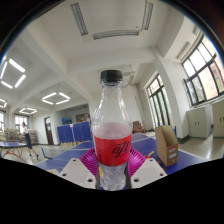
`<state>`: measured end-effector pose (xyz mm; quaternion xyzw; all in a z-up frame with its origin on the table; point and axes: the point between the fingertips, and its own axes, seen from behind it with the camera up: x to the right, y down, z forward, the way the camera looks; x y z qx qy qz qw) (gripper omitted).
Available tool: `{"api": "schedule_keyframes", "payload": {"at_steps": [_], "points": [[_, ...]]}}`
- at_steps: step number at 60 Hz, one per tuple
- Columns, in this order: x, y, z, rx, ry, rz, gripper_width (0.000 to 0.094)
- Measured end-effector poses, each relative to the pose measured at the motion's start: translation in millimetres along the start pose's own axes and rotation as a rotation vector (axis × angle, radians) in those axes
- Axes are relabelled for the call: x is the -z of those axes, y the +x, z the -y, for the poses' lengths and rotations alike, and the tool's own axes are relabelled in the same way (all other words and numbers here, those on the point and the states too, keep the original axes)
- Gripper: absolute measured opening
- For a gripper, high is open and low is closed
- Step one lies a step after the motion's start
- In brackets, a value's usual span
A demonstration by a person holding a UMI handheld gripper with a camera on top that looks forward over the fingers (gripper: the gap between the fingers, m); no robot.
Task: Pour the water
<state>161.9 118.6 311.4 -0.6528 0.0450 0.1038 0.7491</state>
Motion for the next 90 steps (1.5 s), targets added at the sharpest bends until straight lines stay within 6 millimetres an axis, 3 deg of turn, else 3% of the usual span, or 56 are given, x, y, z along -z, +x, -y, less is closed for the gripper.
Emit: {"api": "schedule_keyframes", "payload": {"at_steps": [4, 5, 6, 11, 12, 13, 20, 21, 24, 26, 28, 30, 36, 42, 45, 46, 48, 52, 57, 64, 81, 90], "points": [[-14.1, 33.1, -58.8, 0.117, -0.092, -0.024, 0.0341], [-13.3, 39.1, -86.3, 0.146, -0.115, -0.029, 0.0341], [-3.6, 45.8, -82.1, 0.158, -0.136, -0.030, 0.0343], [-4.7, 74.5, -133.5, 0.190, -0.218, -0.043, 0.0342], [-17.1, 74.6, -156.9, 0.199, -0.230, -0.048, 0.0342], [-1.8, 80.4, -143.8, 0.203, -0.246, -0.049, 0.0342], [2.4, 106.0, -191.6, 0.201, -0.320, -0.053, 0.0343], [-4.2, 100.9, -197.1, 0.200, -0.331, -0.055, 0.0343], [6.4, 104.0, -210.0, 0.199, -0.365, -0.051, 0.0344], [12.7, 98.1, -184.3, 0.201, -0.321, -0.048, 0.0343], [22.1, 98.6, -193.8, 0.204, -0.333, -0.054, 0.0347], [4.2, 101.3, -204.9, 0.214, -0.342, -0.050, 0.0352], [7.2, 100.7, -207.7, 0.230, -0.346, -0.047, 0.0435], [10.2, 104.3, -213.4, 0.213, -0.398, -0.063, 0.0573], [17.6, 106.7, -217.8, 0.198, -0.445, -0.079, 0.0822], [19.8, 106.2, -216.5, 0.193, -0.454, -0.083, 0.0864], [20.2, 110.7, -214.4, 0.187, -0.467, -0.095, 0.0808], [44.4, 106.0, -195.8, 0.179, -0.485, -0.143, 0.0858], [73.5, 105.1, -174.1, 0.182, -0.512, -0.182, 0.0851], [139.5, 75.3, -144.6, 0.199, -0.549, -0.206, 0.0852], [354.2, -26.5, -63.2, 0.221, -0.628, -0.262, 0.0849], [448.0, -76.7, -32.6, 0.222, -0.640, -0.287, 0.0850]]}}
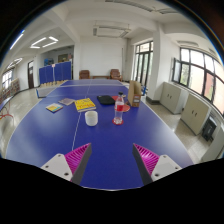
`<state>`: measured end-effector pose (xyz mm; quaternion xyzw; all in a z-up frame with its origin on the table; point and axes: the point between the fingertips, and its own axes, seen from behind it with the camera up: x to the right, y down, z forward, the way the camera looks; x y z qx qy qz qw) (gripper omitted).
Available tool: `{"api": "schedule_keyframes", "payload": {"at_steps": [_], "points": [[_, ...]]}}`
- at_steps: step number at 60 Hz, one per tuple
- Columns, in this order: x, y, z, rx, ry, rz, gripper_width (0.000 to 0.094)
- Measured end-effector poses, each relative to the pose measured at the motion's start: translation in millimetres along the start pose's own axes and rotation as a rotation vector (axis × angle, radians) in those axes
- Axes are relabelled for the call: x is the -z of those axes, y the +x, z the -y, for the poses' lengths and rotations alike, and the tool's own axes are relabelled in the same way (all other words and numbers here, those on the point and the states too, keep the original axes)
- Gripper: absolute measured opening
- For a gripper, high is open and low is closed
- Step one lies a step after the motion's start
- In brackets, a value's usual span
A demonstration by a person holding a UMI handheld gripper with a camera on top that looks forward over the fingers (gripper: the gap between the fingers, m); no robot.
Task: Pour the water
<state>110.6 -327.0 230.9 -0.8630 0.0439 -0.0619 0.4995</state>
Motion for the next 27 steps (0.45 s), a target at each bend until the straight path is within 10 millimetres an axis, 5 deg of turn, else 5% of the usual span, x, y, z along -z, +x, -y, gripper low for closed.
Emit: {"api": "schedule_keyframes", "payload": {"at_steps": [12, 27], "points": [[79.7, -18.4, -12.9, 0.015, 0.020, -0.012, 0.0852], [116.1, -29.7, -12.6, -0.024, 0.054, -0.014, 0.0849]]}}
